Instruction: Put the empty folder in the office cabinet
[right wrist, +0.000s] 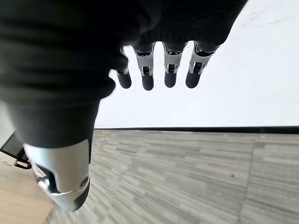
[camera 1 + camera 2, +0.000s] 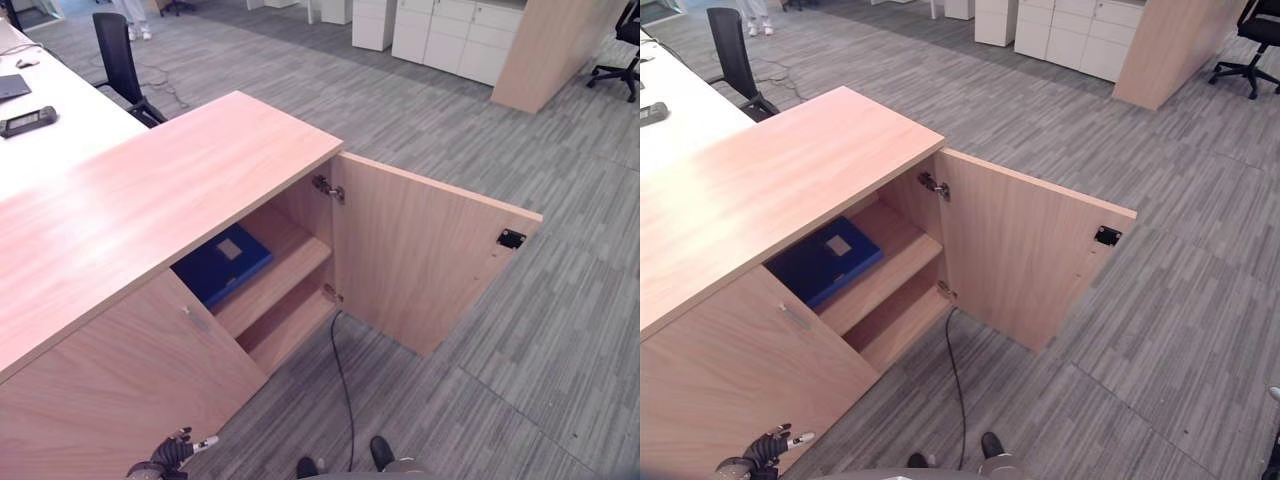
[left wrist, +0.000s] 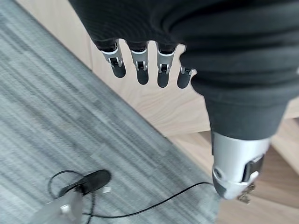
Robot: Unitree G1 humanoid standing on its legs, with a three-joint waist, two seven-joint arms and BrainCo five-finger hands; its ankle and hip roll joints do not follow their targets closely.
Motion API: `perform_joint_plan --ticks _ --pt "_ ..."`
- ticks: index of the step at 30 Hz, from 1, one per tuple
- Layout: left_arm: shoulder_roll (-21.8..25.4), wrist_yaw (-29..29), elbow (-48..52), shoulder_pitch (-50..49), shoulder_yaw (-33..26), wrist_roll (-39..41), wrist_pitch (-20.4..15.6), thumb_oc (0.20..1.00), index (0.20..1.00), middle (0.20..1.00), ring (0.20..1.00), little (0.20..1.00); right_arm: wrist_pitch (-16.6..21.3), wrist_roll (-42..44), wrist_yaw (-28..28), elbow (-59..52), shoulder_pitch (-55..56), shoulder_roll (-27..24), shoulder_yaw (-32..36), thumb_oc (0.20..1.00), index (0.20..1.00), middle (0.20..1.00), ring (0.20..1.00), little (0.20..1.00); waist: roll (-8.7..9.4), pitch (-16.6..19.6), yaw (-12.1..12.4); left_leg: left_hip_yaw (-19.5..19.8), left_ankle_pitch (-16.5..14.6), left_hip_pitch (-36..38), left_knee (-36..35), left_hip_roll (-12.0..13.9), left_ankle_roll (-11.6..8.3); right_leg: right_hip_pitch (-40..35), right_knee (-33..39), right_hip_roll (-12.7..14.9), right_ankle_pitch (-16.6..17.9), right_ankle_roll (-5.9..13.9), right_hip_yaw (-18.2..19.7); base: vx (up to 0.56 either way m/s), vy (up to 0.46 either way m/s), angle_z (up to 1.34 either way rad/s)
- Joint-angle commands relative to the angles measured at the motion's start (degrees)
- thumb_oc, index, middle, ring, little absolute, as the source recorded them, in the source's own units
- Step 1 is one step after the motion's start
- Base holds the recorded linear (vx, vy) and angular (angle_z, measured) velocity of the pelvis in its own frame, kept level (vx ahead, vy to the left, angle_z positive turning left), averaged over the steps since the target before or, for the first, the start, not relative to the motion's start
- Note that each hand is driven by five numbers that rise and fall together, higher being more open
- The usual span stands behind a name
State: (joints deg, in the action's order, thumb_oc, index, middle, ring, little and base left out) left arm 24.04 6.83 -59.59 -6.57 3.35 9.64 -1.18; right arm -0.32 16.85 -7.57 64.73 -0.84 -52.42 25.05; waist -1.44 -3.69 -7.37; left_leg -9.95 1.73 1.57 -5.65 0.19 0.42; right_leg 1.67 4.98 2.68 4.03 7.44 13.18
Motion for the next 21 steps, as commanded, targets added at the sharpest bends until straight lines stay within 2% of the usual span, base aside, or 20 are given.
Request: perform_joint_plan --ticks 1,2,4,7,9,11,13,15,21 --pt "1.56 -1.34 -3.16 1.06 -0.54 -4.23 -0.54 1.0 1.0 1.0 1.0 1.0 1.93 -5.3 -5.58 -16.36 3.29 -0.64 0.81 1.0 1.0 1.0 1.0 1.0 2.55 3.26 0.51 1.42 -5.62 -0.46 1.23 -1.12 0.12 4.01 -0.72 -1.2 1.55 2.86 -2.8 0.0 0.0 0.0" --pt "1.08 -1.87 -3.61 0.81 -1.05 -5.41 -0.17 1.0 1.0 1.0 1.0 1.0 1.71 -6.88 -6.4 -23.97 5.32 1.54 1.99 1.0 1.0 1.0 1.0 1.0 2.32 3.48 0.37 1.45 -5.61 -0.51 1.21 -1.13 0.17 4.06 -0.69 -1.22 1.64 2.72 -2.8 0.0 0.0 0.0" --pt "0.17 -2.52 -5.4 0.81 -0.9 -7.64 0.06 1.0 1.0 1.0 1.0 1.0 1.58 -8.18 -7.48 -32.45 7.08 4.81 3.18 1.0 1.0 1.0 1.0 1.0 2.0 3.72 0.41 1.67 -5.63 -0.5 1.22 -1.13 0.22 3.98 -0.69 -1.2 1.59 2.42 -2.95 0.0 0.0 0.0" --pt "-1.64 -2.84 -9.04 1.38 1.04 -10.77 0.62 1.0 1.0 1.0 1.0 1.0 1.8 -10.59 -8.06 -39.77 6.4 10.83 -0.76 1.0 1.0 1.0 1.0 1.0 1.24 3.77 0.77 1.99 -5.49 -0.56 1.35 -1.03 0.26 3.74 -0.76 -1.19 1.3 1.68 -3.25 0.0 -0.025 0.1" --pt "-1.79 -3.12 -10.93 1.49 1.8 -11.82 0.97 1.0 1.0 1.0 1.0 1.0 3.03 -7.79 -6.77 -39.58 5.14 11.95 -2.52 1.0 1.0 1.0 1.0 1.0 1.11 3.79 0.95 1.98 -5.34 -0.6 1.5 -0.87 0.13 3.74 -0.89 -1.24 1.06 1.43 -3.23 0.0 -0.015 0.02" --pt "-1.88 -3.02 -11.18 1.51 1.89 -11.8 0.87 1.0 1.0 1.0 1.0 1.0 3.41 -7.05 -6.71 -38.92 4.46 11.97 -3.19 1.0 1.0 1.0 1.0 1.0 1.11 3.8 0.9 1.97 -5.32 -0.59 1.54 -0.84 0.07 3.76 -0.95 -1.28 0.98 1.35 -3.23 0.0 0.0 0.0" --pt "-2.0 -3.02 -11.82 1.62 3.0 -13.15 1.57 1.0 1.0 1.0 1.0 1.0 3.08 -9.13 -6.07 -40.94 1.94 13.06 -7.52 1.0 1.0 1.0 1.0 1.0 1.1 4.0 1.41 2.0 -5.19 -0.43 1.48 -0.73 -0.07 3.42 -0.82 -1.38 0.78 1.06 -3.35 0.0 0.0 0.0" --pt "-1.96 -3.29 -11.85 1.7 3.09 -13.49 1.6 1.0 1.0 1.0 1.0 1.0 2.91 -9.72 -6.24 -40.33 0.75 12.77 -8.69 1.0 1.0 1.0 1.0 1.0 1.13 4.1 1.71 2.13 -5.18 -0.36 1.5 -0.73 -0.14 3.15 -0.78 -1.39 0.6 0.89 -3.58 0.01 -0.013 -0.02" --pt "-1.66 -3.19 -11.14 2.15 4.41 -13.5 1.26 1.0 1.0 1.0 1.0 1.0 3.88 -7.73 -5.83 -33.5 -2.96 8.63 -10.25 1.0 1.0 1.0 1.0 1.0 1.29 4.24 2.62 2.81 -4.84 -0.2 1.27 -0.62 -0.42 2.55 -0.76 -1.3 0.19 0.71 -4.4 0.0 -0.006 0.02"
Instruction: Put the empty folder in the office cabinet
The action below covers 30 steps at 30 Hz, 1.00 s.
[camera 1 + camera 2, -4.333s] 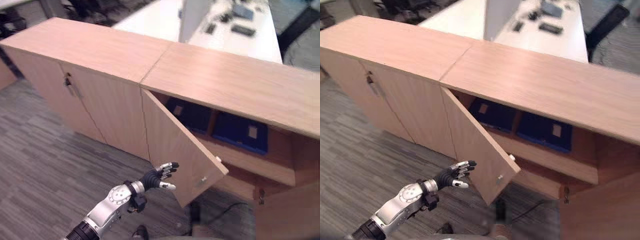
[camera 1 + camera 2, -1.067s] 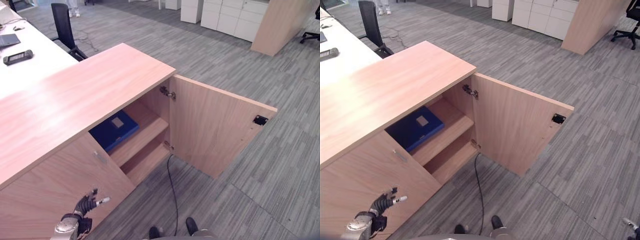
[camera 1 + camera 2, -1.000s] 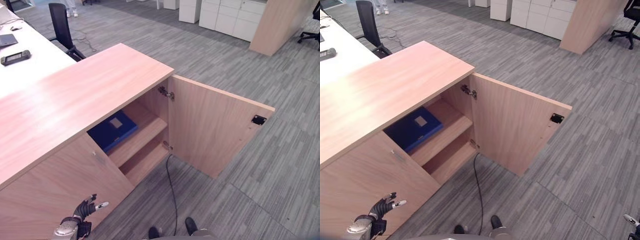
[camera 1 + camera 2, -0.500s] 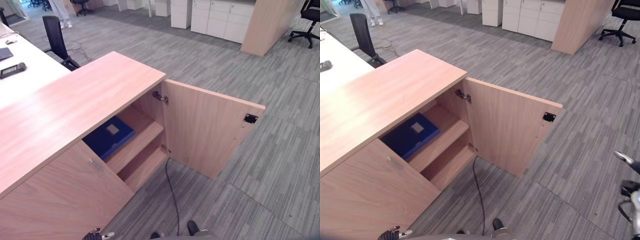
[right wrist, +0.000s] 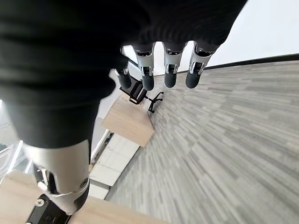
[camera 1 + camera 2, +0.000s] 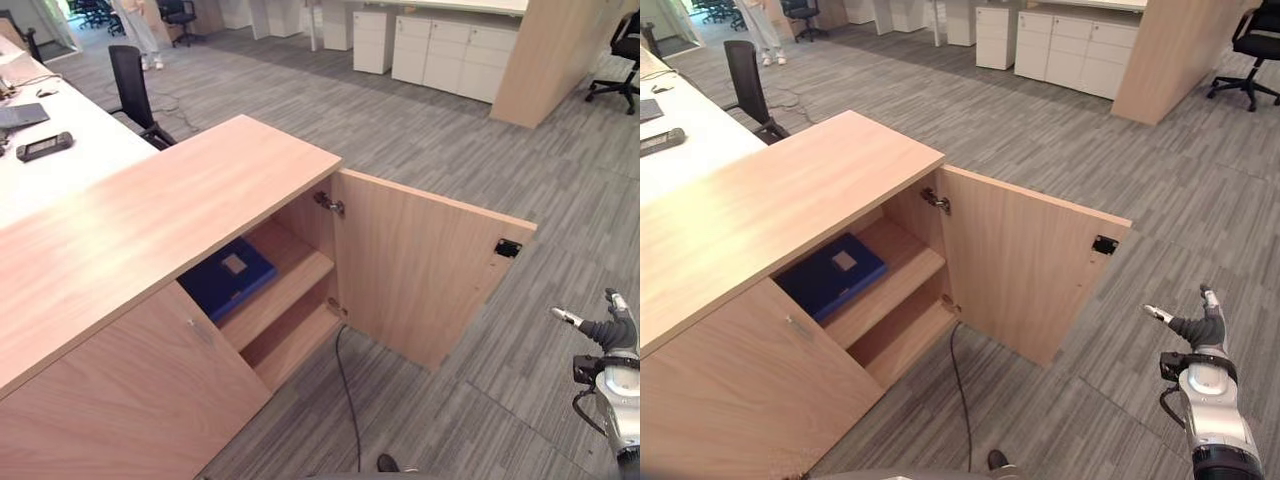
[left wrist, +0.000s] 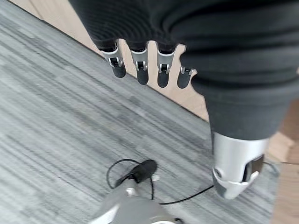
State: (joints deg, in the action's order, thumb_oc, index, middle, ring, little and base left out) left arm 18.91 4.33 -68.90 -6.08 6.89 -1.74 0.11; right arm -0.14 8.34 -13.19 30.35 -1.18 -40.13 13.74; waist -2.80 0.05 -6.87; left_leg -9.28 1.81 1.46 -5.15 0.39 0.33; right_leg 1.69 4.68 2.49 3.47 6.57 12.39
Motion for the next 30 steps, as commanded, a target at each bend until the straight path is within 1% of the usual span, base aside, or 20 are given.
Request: perform_joint_plan --ticks 1,2,3,5,7,12,13,14,15,17,18,19,22,25,27,30 --pt "3.54 -0.57 -1.61 1.81 0.99 -2.12 -0.05 1.0 1.0 1.0 1.0 1.0 3.78 0.95 -0.1 1.72 -3.18 -4.32 0.71 1.0 1.0 1.0 1.0 1.0 2.69 0.44 2.23 2.2 -4.86 -0.1 0.75 -0.82 -0.38 2.46 -0.46 -1.12 0.66 1.56 -3.68 -0.01 -0.013 0.08" --pt "3.61 -0.39 -1.23 1.82 0.98 -2.11 -0.09 1.0 1.0 1.0 1.0 1.0 4.07 1.28 0.6 2.31 -3.53 -5.15 0.41 1.0 1.0 1.0 1.0 1.0 2.69 0.41 2.34 2.4 -4.79 -0.12 0.71 -0.81 -0.43 2.36 -0.46 -1.09 0.56 1.58 -3.95 -0.02 -0.021 0.09" --pt "3.92 0.26 -1.05 1.51 0.31 -1.88 0.01 1.0 1.0 1.0 1.0 1.0 4.87 3.28 3.75 0.58 -2.86 -9.46 1.97 1.0 1.0 1.0 1.0 1.0 2.93 0.32 2.04 2.41 -4.6 -0.18 0.73 -0.62 -0.58 2.44 -0.47 -1.1 0.4 1.71 -4.06 -0.01 -0.023 0.11" --pt "3.86 0.63 -0.91 1.32 0.23 -1.92 0.01 1.0 1.0 1.0 1.0 1.0 5.04 3.55 4.37 0.87 -3.08 -10.39 1.64 1.0 1.0 1.0 1.0 1.0 2.91 0.35 2.02 2.48 -4.54 -0.19 0.72 -0.59 -0.61 2.47 -0.5 -1.12 0.34 1.72 -4.14 -0.01 -0.008 0.02" --pt "4.28 1.55 -0.71 0.91 0.45 -2.04 0.09 1.0 1.0 1.0 1.0 1.0 5.3 4.66 7.62 0.72 -4.42 -12.89 0.08 1.0 1.0 1.0 1.0 1.0 3.04 0.38 2.24 2.5 -4.44 -0.27 0.73 -0.49 -0.7 2.44 -0.52 -1.12 0.03 1.79 -4.13 0.0 0.0 0.0" --pt "4.93 2.86 0.29 0.54 0.89 -1.74 0.22 1.0 1.0 1.0 1.0 1.0 5.8 7.91 11.1 1.53 -7.54 -14.46 -3.57 1.0 1.0 1.0 1.0 1.0 2.97 0.36 2.62 2.53 -4.26 -0.28 0.78 -0.29 -0.82 2.41 -0.54 -1.19 -0.41 1.72 -4.12 0.0 0.0 0.0" --pt "5.09 3.1 0.4 0.64 0.97 -1.53 0.31 1.0 1.0 1.0 1.0 1.0 5.95 9.52 11.88 1.8 -8.48 -14.56 -4.62 1.0 1.0 1.0 1.0 1.0 2.94 0.33 2.72 2.5 -4.16 -0.31 0.77 -0.21 -0.89 2.41 -0.52 -1.18 -0.5 1.71 -4.12 0.0 0.0 0.0" --pt "5.39 3.62 0.64 0.53 1.07 -0.91 0.5 1.0 1.0 1.0 1.0 1.0 6.11 16.13 15.08 2.15 -9.81 -14.0 -5.86 1.0 1.0 1.0 1.0 1.0 2.79 0.28 2.86 2.47 -3.99 -0.36 0.78 -0.09 -1.02 2.38 -0.51 -1.24 -0.8 1.66 -4.04 0.0 0.0 0.0" --pt "5.4 3.64 0.67 0.5 1.03 -0.9 0.52 1.0 1.0 1.0 1.0 1.0 6.16 16.26 15.16 2.27 -9.9 -14.05 -5.95 1.0 1.0 1.0 1.0 1.0 2.78 0.28 2.82 2.48 -4.0 -0.36 0.78 -0.1 -1.02 2.38 -0.51 -1.23 -0.81 1.66 -4.04 0.0 0.0 0.0" --pt "5.74 4.39 0.96 0.62 1.46 0.02 0.82 1.0 1.0 1.0 1.0 1.0 6.39 23.08 17.21 4.06 -11.82 -12.62 -7.15 1.0 1.0 1.0 1.0 1.0 2.75 0.32 3.28 2.52 -3.86 -0.38 0.77 0.0 -1.16 2.33 -0.52 -1.17 -0.91 1.63 -4.15 0.0 0.0 0.0" --pt "5.88 4.72 0.84 0.89 1.79 0.43 0.95 1.0 1.0 1.0 1.0 1.0 5.64 26.97 19.32 5.03 -13.16 -11.86 -8.73 1.0 1.0 1.0 1.0 1.0 2.79 0.31 3.5 2.55 -3.74 -0.39 0.74 0.01 -1.31 2.31 -0.53 -1.14 -0.93 1.59 -4.33 0.0 -0.019 0.03" --pt "5.86 4.73 0.83 0.88 1.72 0.44 0.95 1.0 1.0 1.0 1.0 1.0 5.67 27.06 19.38 5.17 -13.35 -11.9 -8.88 1.0 1.0 1.0 1.0 1.0 2.78 0.29 3.43 2.56 -3.73 -0.39 0.74 0.0 -1.31 2.31 -0.53 -1.13 -0.93 1.58 -4.34 0.0 -0.018 0.06" --pt "5.89 5.14 0.37 1.32 2.15 0.87 1.0 1.0 1.0 1.0 1.0 1.0 4.7 32.89 22.96 5.9 -15.61 -10.91 -12.03 1.0 1.0 1.0 1.0 1.0 2.93 0.37 3.98 2.65 -3.59 -0.3 0.7 -0.03 -1.49 2.04 -0.48 -1.06 -1.0 1.46 -4.73 0.0 -0.019 0.07" --pt "5.77 5.31 -0.11 1.45 2.18 0.69 1.07 1.0 1.0 1.0 1.0 1.0 4.09 34.48 24.4 5.93 -16.5 -10.31 -13.5 1.0 1.0 1.0 1.0 1.0 2.94 0.39 4.11 2.77 -3.57 -0.16 0.68 -0.03 -1.56 1.86 -0.47 -1.05 -1.08 1.38 -5.02 0.01 -0.019 0.08" --pt "5.45 5.58 -1.5 1.6 2.23 -0.06 1.15 1.0 1.0 1.0 1.0 1.0 3.59 37.22 26.97 5.12 -17.44 -9.04 -15.62 1.0 1.0 1.0 1.0 1.0 3.02 0.44 4.48 2.9 -3.55 -0.1 0.64 -0.04 -1.65 1.65 -0.48 -1.09 -1.24 1.29 -5.25 0.0 -0.019 0.07" --pt "5.37 5.62 -2.38 1.69 2.23 -0.64 1.17 1.0 1.0 1.0 1.0 1.0 3.46 38.35 27.7 5.12 -17.81 -8.24 -16.4 1.0 1.0 1.0 1.0 1.0 3.12 0.57 4.66 2.94 -3.58 -0.02 0.63 -0.01 -1.69 1.5 -0.45 -1.03 -1.28 1.27 -5.37 0.0 0.0 0.0"
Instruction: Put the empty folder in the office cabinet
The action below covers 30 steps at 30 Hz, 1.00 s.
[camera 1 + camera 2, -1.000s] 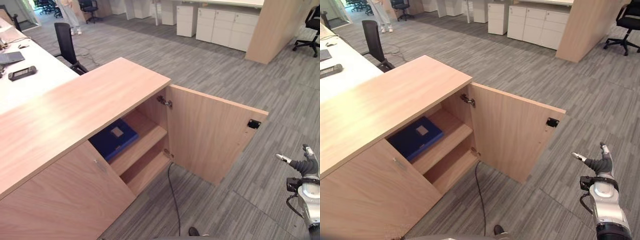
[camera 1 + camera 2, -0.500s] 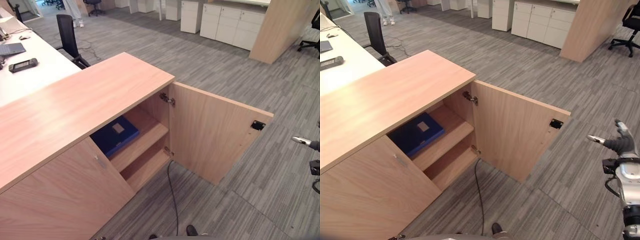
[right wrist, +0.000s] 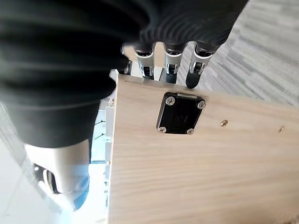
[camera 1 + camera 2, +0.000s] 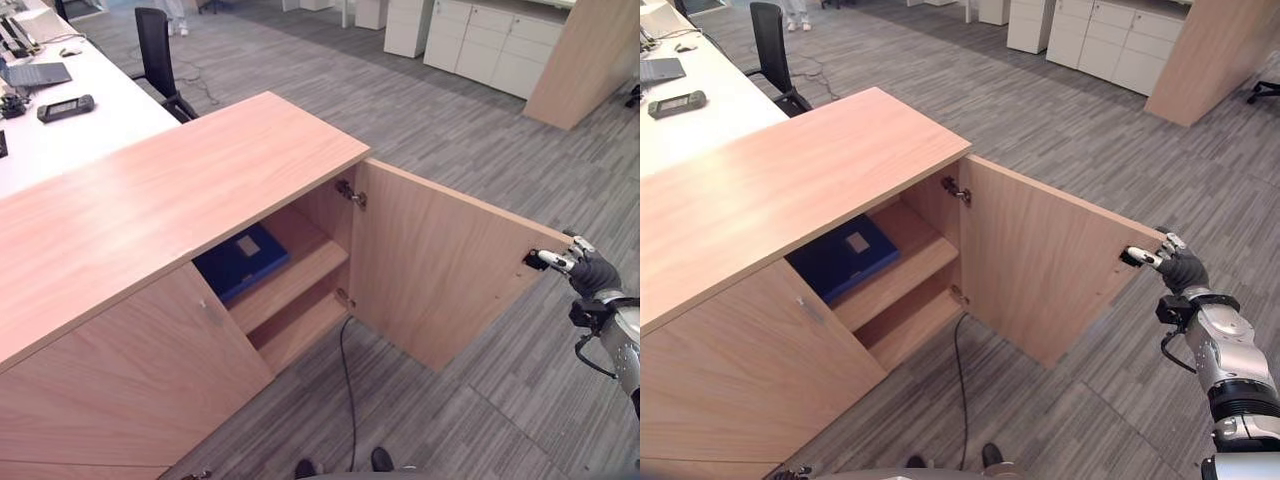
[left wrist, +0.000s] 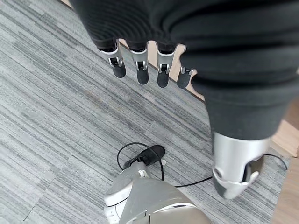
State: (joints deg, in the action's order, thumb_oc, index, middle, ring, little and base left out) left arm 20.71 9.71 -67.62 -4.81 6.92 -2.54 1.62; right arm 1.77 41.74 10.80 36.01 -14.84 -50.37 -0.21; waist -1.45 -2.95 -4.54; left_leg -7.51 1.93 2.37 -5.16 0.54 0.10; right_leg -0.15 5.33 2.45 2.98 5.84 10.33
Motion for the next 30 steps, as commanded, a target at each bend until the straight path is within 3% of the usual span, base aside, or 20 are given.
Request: perform_joint_plan --ticks 1,12,21,30 --pt "3.51 0.27 -4.16 0.47 2.17 -0.01 -0.31 1.0 1.0 1.0 1.0 1.0 1.4 5.39 4.09 -0.79 -4.37 2.34 -2.83 1.0 1.0 1.0 1.0 1.0 1.77 3.65 2.41 1.21 -3.7 -0.92 0.64 -0.16 -1.48 3.31 -1.09 -0.97 -0.8 1.96 -3.35 0.0 0.0 0.0" --pt "3.55 -0.27 -6.6 1.71 0.9 -2.05 -0.51 1.0 1.0 1.0 1.0 1.0 1.47 6.56 6.13 -5.6 -5.19 6.02 -7.28 1.0 1.0 1.0 1.0 1.0 2.29 4.09 3.08 1.36 -3.69 -0.79 0.55 -0.02 -1.65 2.95 -1.06 -0.66 -0.93 1.91 -3.81 0.0 0.0 0.0" --pt "3.22 -1.07 -7.99 1.17 -1.49 -4.32 -0.7 1.0 1.0 1.0 1.0 1.0 0.76 15.69 11.17 -21.2 -2.08 14.9 -11.76 1.0 1.0 1.0 1.0 1.0 2.64 4.27 3.79 1.29 -3.73 -0.61 0.49 0.07 -1.64 3.08 -1.15 -0.38 -0.81 1.75 -4.17 0.01 -0.003 -0.08" --pt "2.99 -1.43 -7.99 0.82 -3.1 -5.46 -1.09 1.0 1.0 1.0 1.0 1.0 -2.78 13.42 16.56 -33.54 0.44 12.36 -18.87 1.0 1.0 1.0 1.0 1.0 3.07 4.47 4.05 0.95 -3.75 -0.62 0.52 0.23 -1.76 3.36 -1.29 -0.14 -0.69 1.71 -4.21 0.0 0.005 -0.18"
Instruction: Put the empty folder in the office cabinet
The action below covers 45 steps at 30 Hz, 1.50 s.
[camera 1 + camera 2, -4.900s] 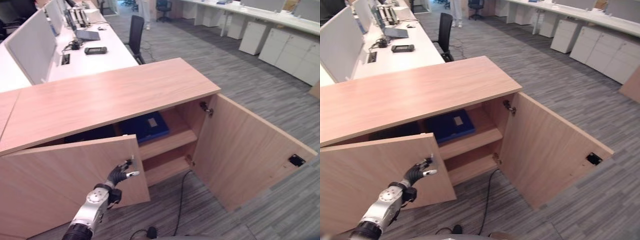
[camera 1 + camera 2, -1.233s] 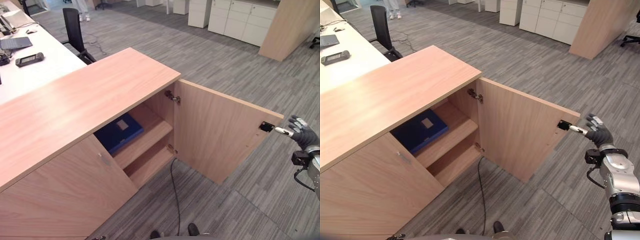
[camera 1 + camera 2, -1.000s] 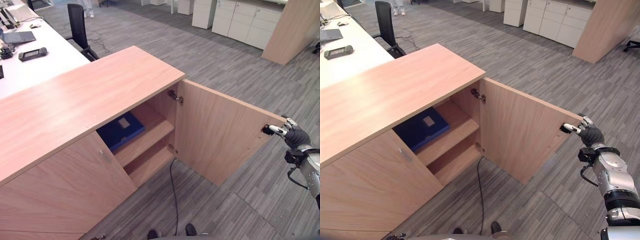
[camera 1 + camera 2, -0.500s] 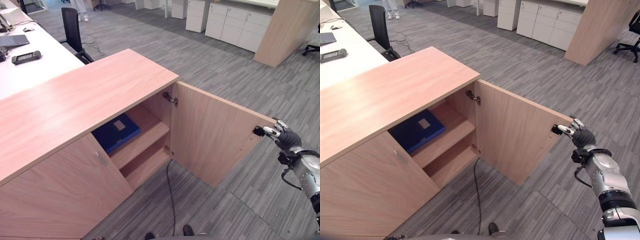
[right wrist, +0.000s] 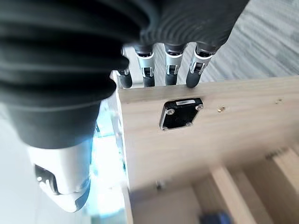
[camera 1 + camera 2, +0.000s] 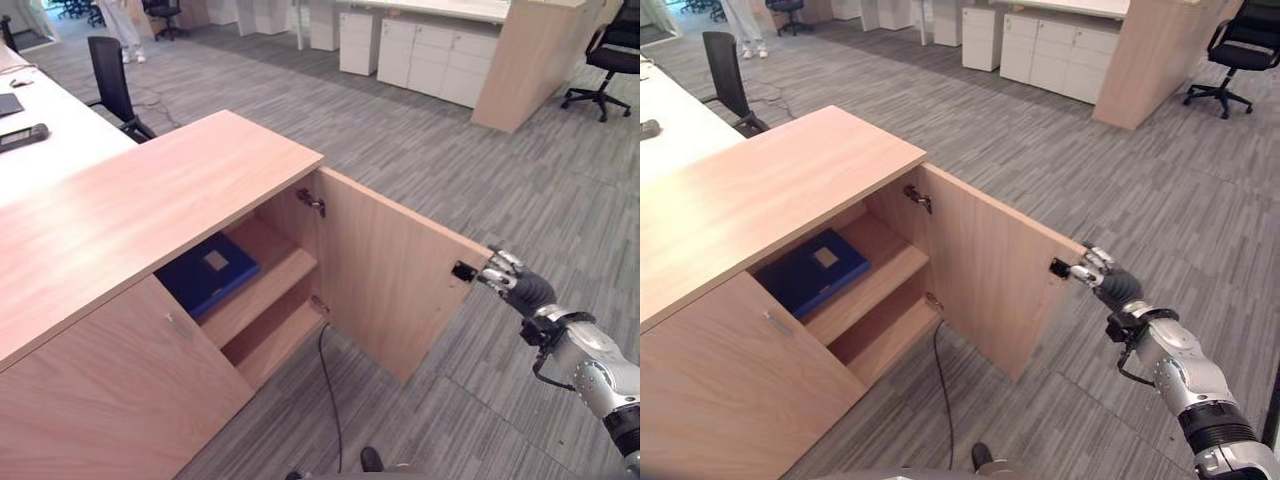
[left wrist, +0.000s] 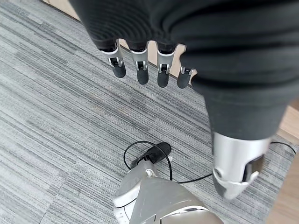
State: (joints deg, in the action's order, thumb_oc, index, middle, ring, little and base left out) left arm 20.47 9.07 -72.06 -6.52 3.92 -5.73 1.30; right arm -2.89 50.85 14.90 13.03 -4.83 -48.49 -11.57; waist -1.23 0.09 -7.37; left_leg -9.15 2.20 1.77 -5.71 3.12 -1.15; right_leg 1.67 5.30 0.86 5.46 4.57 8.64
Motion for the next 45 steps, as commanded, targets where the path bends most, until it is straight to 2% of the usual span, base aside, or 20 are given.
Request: perform_joint_plan --ticks 1,7,8,9,16,24,29,33,38,41,45 --pt "3.09 -0.81 -3.47 2.56 -0.07 -2.22 -0.8 1.0 1.0 1.0 1.0 1.0 1.65 4.51 12.72 -11.19 -9.54 10.84 -8.46 1.0 1.0 1.0 1.0 1.0 2.9 1.48 6.9 2.54 -4.0 0.02 1.09 -2.29 -0.54 1.53 -1.26 1.46 -3.14 2.96 -2.47 0.0 0.0 -0.19" --pt "2.34 -0.73 -2.61 3.1 0.94 -2.7 -0.94 1.0 1.0 1.0 1.0 1.0 -0.65 4.77 14.93 -14.8 -8.89 14.35 -14.37 1.0 1.0 1.0 1.0 1.0 3.12 1.61 7.1 2.36 -4.05 0.09 1.16 -2.03 -0.67 1.56 -1.19 1.43 -2.97 2.73 -2.44 0.0 -0.003 -0.11" --pt "2.14 -0.83 -2.46 3.28 1.25 -2.84 -0.99 1.0 1.0 1.0 1.0 1.0 -0.69 4.86 14.95 -14.94 -8.61 15.45 -15.05 1.0 1.0 1.0 1.0 1.0 3.08 1.64 7.15 2.31 -4.06 0.13 1.12 -2.0 -0.71 1.54 -1.17 1.4 -2.97 2.69 -2.49 0.0 -0.004 0.24" --pt "1.62 -1.23 -2.05 3.6 2.0 -3.11 -0.99 1.0 1.0 1.0 1.0 1.0 -1.11 5.97 14.87 -14.81 -7.44 19.41 -16.9 1.0 1.0 1.0 1.0 1.0 3.04 1.7 7.25 2.53 -4.08 0.1 1.21 -1.97 -0.72 1.49 -1.19 1.36 -3.02 2.5 -2.66 0.0 -0.003 0.36" --pt "0.86 -2.2 -1.63 4.23 3.12 -3.82 -0.99 1.0 1.0 1.0 1.0 1.0 -1.46 9.45 14.25 -13.71 -4.09 25.66 -20.39 1.0 1.0 1.0 1.0 1.0 2.99 1.72 7.32 2.93 -4.08 0.11 1.31 -1.87 -0.85 1.19 -1.18 1.34 -3.28 2.17 -3.04 0.0 -0.004 0.23" --pt "0.26 -2.79 -1.45 4.46 3.94 -3.85 -1.17 1.0 1.0 1.0 1.0 1.0 -0.8 7.06 14.03 -11.42 -3.29 27.04 -23.59 1.0 1.0 1.0 1.0 1.0 3.11 1.58 7.42 3.44 -4.02 0.14 1.37 -1.65 -1.07 1.01 -1.12 1.23 -3.48 2.02 -3.56 0.0 -0.013 0.02" --pt "0.12 -2.69 -1.21 4.9 4.21 -4.21 -1.15 1.0 1.0 1.0 1.0 1.0 0.01 -0.17 13.92 -9.15 -2.13 25.75 -24.87 1.0 1.0 1.0 1.0 1.0 3.24 1.6 7.35 3.94 -4.05 0.07 1.3 -1.45 -1.16 0.73 -1.06 1.09 -3.87 2.08 -4.05 0.0 -0.014 0.02" --pt "0.4 -2.44 -1.33 4.85 3.84 -4.57 -1.07 1.0 1.0 1.0 1.0 1.0 0.9 -5.08 12.5 -7.59 -0.8 23.94 -23.41 1.0 1.0 1.0 1.0 1.0 3.21 1.66 7.06 4.09 -4.08 0.15 1.23 -1.28 -1.25 0.6 -1.03 1.06 -4.11 2.17 -4.19 0.0 -0.02 0.11" --pt "0.46 -2.97 -1.21 5.12 2.67 -3.13 -1.32 1.0 1.0 1.0 1.0 1.0 3.29 -12.4 6.58 -3.69 0.96 24.39 -19.38 1.0 1.0 1.0 1.0 1.0 3.31 1.66 6.52 4.45 -4.02 0.02 1.17 -1.32 -1.17 0.43 -1.08 1.0 -4.28 2.28 -4.42 0.0 -0.009 0.05" --pt "-0.4 -3.35 -1.29 5.58 3.22 -3.26 -0.39 1.0 1.0 1.0 1.0 1.0 2.92 -13.78 6.59 -2.69 0.33 24.99 -18.76 1.0 1.0 1.0 1.0 1.0 3.34 1.83 6.38 4.66 -4.01 0.07 1.09 -1.32 -1.11 0.3 -1.05 1.09 -4.3 2.3 -4.61 0.01 -0.015 0.07" --pt "-0.35 -3.5 -0.96 5.43 3.3 -2.91 -0.33 1.0 1.0 1.0 1.0 1.0 2.99 -21.05 4.39 0.82 1.62 24.62 -18.16 1.0 1.0 1.0 1.0 1.0 3.07 1.95 6.18 5.24 -4.06 0.06 0.98 -1.43 -1.05 0.06 -1.1 1.22 -4.49 2.29 -4.95 0.03 -0.012 0.05"
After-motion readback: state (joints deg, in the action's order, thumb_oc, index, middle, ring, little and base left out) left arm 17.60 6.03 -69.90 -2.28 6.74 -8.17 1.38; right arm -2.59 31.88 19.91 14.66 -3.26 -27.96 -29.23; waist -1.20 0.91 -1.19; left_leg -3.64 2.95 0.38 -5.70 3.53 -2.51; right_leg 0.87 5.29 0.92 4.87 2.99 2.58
